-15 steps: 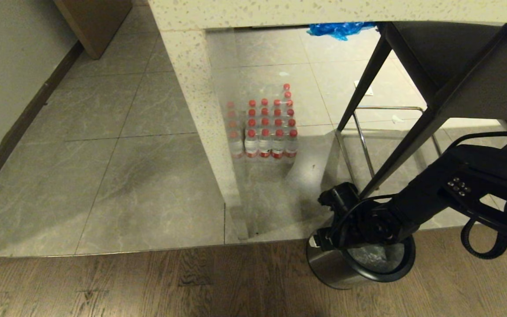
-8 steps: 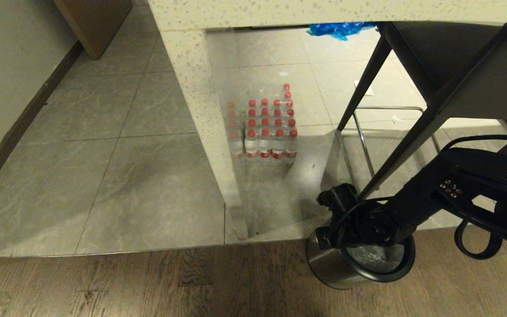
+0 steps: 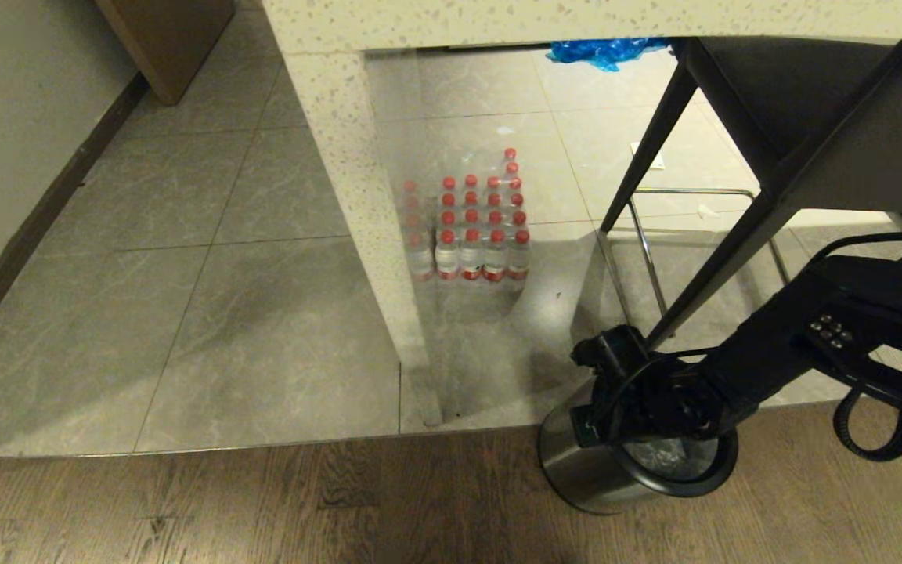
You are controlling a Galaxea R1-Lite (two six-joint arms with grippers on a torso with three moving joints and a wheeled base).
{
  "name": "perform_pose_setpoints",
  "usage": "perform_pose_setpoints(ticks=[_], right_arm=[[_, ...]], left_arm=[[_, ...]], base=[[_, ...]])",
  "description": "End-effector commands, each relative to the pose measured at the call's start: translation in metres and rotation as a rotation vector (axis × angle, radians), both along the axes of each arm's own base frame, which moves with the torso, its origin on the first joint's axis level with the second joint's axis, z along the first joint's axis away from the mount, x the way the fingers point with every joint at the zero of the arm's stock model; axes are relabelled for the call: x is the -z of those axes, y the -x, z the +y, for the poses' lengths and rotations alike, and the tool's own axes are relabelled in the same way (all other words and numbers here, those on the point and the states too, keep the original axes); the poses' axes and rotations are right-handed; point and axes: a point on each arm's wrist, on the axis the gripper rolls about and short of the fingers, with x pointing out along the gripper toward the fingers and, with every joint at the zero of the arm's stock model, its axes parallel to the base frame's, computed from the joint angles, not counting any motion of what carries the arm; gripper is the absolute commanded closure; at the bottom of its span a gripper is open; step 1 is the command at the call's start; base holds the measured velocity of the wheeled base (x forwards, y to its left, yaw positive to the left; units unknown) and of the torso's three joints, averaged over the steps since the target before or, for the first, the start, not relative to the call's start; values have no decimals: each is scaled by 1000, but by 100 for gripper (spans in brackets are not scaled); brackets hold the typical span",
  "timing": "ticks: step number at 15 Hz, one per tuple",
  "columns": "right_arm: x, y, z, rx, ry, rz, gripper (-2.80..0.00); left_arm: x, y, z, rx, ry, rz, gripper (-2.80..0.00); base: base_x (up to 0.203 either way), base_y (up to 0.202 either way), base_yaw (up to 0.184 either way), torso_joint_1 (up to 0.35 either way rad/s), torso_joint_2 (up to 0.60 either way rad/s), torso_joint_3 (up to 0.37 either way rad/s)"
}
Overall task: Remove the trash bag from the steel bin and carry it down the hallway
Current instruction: Place the outer trash can on the ground
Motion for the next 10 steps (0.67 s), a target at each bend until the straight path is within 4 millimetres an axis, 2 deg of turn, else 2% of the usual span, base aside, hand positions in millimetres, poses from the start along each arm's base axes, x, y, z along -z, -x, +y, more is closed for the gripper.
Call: perform_pose_setpoints(ticks=[1,3,5,7,10], right_arm=[[-20,13,-8,2,-5,-20,0],[-34,24,-14,1,-7,-29,0],[-39,40,-21,-7,11,-8,0],[-57,44,-23,-14,-3,-54,0],[-89,60,-30,-23,-12,-83,0]], left_arm=[[0,0,0,0,0,3,0],[0,0,0,0,0,2,0],[0,0,0,0,0,3,0],[0,0,0,0,0,1,0],[0,0,0,0,0,1,0]], base=[[0,0,0,0,0,0],[0,0,0,0,0,0],[0,0,0,0,0,0],[0,0,0,0,0,0],[0,0,0,0,0,0]])
